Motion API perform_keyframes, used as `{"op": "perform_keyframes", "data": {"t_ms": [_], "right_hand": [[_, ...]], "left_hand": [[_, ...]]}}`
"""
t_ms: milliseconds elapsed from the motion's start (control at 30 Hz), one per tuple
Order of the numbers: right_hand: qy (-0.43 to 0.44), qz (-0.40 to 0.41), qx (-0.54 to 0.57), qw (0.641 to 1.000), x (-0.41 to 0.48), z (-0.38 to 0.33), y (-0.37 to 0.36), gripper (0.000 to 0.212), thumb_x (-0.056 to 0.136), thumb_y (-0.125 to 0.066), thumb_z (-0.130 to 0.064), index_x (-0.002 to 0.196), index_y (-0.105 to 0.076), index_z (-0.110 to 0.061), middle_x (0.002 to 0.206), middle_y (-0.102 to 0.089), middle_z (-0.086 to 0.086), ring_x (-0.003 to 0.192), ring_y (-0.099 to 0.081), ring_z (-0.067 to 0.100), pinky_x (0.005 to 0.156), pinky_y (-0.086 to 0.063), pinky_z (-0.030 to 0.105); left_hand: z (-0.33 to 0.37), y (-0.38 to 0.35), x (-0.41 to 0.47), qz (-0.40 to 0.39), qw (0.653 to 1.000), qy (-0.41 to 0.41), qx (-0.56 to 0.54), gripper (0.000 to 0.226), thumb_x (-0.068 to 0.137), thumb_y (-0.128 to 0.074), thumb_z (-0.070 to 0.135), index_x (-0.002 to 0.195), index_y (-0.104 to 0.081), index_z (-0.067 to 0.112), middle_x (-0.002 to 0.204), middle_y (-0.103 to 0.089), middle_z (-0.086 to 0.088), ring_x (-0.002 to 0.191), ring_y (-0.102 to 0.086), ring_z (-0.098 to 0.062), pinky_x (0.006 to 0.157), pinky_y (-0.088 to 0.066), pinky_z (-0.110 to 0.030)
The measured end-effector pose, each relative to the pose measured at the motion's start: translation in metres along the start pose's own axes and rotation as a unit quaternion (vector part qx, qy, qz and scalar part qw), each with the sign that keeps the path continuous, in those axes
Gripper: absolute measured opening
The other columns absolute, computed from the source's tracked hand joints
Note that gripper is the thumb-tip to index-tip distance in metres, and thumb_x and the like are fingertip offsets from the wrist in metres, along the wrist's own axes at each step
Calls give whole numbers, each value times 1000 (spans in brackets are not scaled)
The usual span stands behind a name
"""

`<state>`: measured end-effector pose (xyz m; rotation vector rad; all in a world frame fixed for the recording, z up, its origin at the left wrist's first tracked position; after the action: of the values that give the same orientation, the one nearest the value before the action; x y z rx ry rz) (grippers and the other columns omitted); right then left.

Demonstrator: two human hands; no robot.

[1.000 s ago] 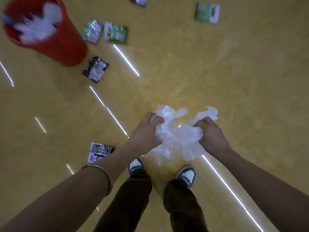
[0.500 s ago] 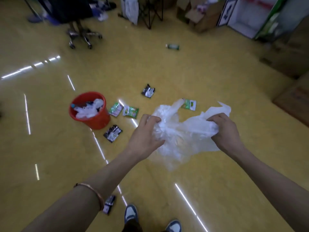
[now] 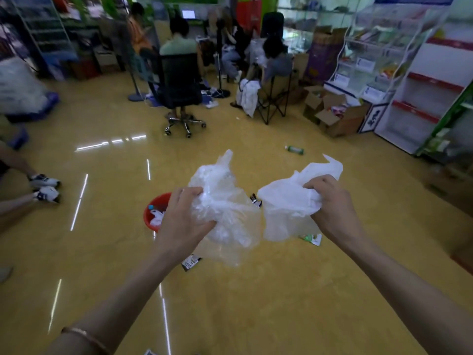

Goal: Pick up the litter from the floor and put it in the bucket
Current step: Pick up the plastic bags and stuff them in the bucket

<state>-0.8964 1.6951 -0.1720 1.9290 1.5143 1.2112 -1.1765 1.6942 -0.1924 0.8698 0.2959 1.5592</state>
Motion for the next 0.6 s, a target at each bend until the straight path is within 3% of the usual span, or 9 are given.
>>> {"op": "perform_keyframes", "data": {"t_ms": [100, 233, 400, 600], "right_hand": [[23, 12, -4, 1000, 36, -19, -5, 28, 71, -65, 7, 96, -67, -6, 97, -50, -3, 84, -48, 10, 69, -32, -2], [47, 9, -19, 999, 81, -38, -23, 37, 75, -60, 7, 108, -64, -10, 102, -46, -9, 89, -43, 5, 69, -31, 2], [42, -19, -15, 999, 136, -51, -67, 42, 85, -57, -3, 123, -61, -20, 105, -45, -11, 91, -41, 3, 68, -33, -1], [50, -49, 14, 997, 180, -66, -136, 31, 86, -59, -8, 113, -68, -20, 104, -50, -9, 92, -48, 5, 67, -33, -1]], "left_hand": [[-1, 14, 35, 14, 1000, -27, -7, 56, 72, -77, 12, 120, -50, 13, 112, -40, 6, 90, -37, 2, 74, -29, 3], [-12, 29, 80, 38, 999, -37, -12, 55, 75, -74, 12, 123, -47, 15, 112, -39, 8, 95, -39, -3, 72, -28, -7], [-49, 48, 119, 54, 998, -42, 0, 54, 74, -75, 10, 122, -49, 12, 112, -42, 7, 90, -35, 6, 75, -26, 5], [-107, 61, 149, 54, 998, -4, 12, 54, 76, -74, 13, 124, -49, 15, 116, -44, 6, 94, -38, 2, 75, -30, -5]]}}
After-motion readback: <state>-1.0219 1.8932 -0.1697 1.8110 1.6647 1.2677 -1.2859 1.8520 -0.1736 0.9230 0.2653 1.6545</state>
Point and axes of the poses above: each hand's wrist, its own x-axis towards the middle knuckle, its own y-axis out of the back of the hand, z = x × y, the point moved 9 cm from there along x, towards the middle knuckle
